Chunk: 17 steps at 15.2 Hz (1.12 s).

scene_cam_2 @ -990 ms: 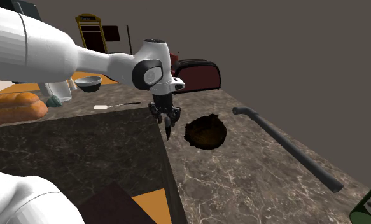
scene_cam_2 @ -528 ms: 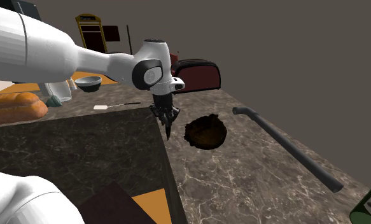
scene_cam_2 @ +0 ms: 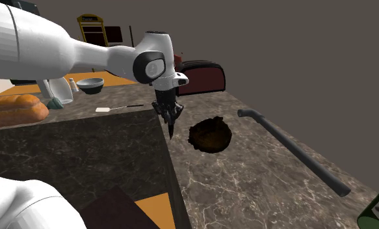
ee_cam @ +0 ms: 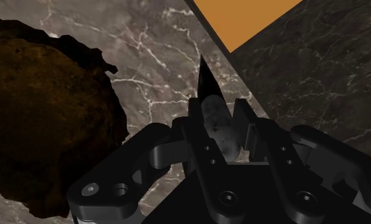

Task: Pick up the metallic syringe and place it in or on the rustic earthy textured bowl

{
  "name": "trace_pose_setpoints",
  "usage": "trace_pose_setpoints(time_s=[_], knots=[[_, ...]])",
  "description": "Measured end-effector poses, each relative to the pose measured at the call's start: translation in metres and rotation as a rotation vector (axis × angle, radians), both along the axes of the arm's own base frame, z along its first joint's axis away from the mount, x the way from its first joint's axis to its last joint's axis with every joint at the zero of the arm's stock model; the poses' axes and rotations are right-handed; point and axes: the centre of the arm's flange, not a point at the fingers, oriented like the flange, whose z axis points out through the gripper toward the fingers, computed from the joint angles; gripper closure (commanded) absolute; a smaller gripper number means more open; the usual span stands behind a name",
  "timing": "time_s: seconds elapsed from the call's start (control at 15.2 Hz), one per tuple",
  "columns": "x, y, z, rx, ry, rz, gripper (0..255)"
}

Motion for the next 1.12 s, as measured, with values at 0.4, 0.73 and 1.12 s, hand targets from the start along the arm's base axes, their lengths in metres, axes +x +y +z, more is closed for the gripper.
trace_pose_setpoints(time_s=[0.4, 0.73, 1.12], knots=[[0.001, -0.001, 0.032, 0.000, 0.000, 0.000, 255], [0.001, 0.000, 0.058, 0.000, 0.000, 0.000, 255], [0.001, 0.000, 0.090, 0.000, 0.000, 0.000, 255]])
